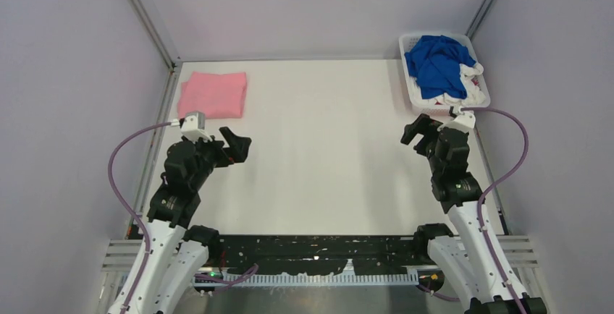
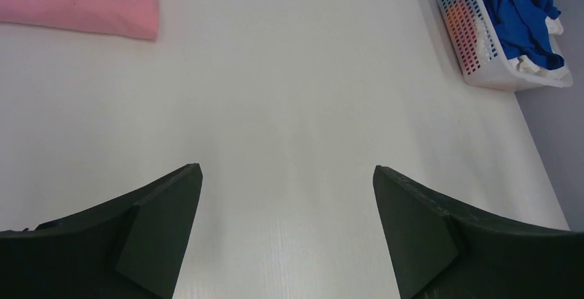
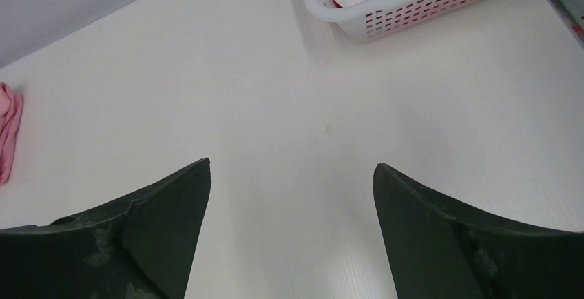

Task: Fold and stack the t-shirts
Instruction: Grab crumpled tshirt from bin with the right arm

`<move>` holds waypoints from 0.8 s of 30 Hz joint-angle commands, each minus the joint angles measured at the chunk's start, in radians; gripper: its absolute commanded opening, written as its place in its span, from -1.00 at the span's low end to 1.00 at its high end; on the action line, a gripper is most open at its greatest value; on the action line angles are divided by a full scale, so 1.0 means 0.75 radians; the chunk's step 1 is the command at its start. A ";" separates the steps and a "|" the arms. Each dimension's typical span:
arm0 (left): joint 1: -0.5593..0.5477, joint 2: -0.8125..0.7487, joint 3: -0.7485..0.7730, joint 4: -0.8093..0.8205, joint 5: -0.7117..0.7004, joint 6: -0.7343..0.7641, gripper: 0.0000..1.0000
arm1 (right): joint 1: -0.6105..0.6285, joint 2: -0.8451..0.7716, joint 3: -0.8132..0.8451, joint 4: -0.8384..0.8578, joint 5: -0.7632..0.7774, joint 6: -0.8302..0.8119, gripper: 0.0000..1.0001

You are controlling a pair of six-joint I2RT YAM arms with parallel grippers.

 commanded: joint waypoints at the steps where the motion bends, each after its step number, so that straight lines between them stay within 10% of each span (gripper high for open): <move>1: -0.003 -0.018 -0.015 0.009 -0.024 0.013 0.98 | -0.005 0.065 0.142 -0.074 0.063 -0.007 0.91; 24: -0.003 0.136 -0.032 0.119 -0.019 -0.006 0.98 | -0.225 1.974 2.039 -0.343 0.168 -0.193 0.79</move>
